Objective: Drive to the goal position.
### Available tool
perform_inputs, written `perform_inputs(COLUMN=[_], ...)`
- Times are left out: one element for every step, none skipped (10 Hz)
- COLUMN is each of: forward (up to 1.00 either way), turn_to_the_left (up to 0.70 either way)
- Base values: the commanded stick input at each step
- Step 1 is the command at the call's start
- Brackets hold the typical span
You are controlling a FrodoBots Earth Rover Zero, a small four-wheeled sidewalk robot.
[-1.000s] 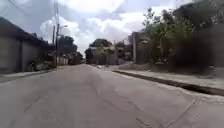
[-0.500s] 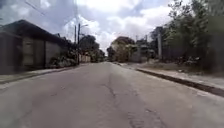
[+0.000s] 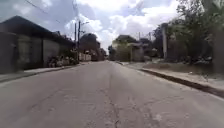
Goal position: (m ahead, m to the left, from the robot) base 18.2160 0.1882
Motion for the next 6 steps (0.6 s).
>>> perform_inputs(forward=[1.00, 1.00, 1.00, 1.00, 1.00, 1.00], turn_to_the_left=[-0.21, -0.31, -0.39, -0.15, -0.02, 0.00])
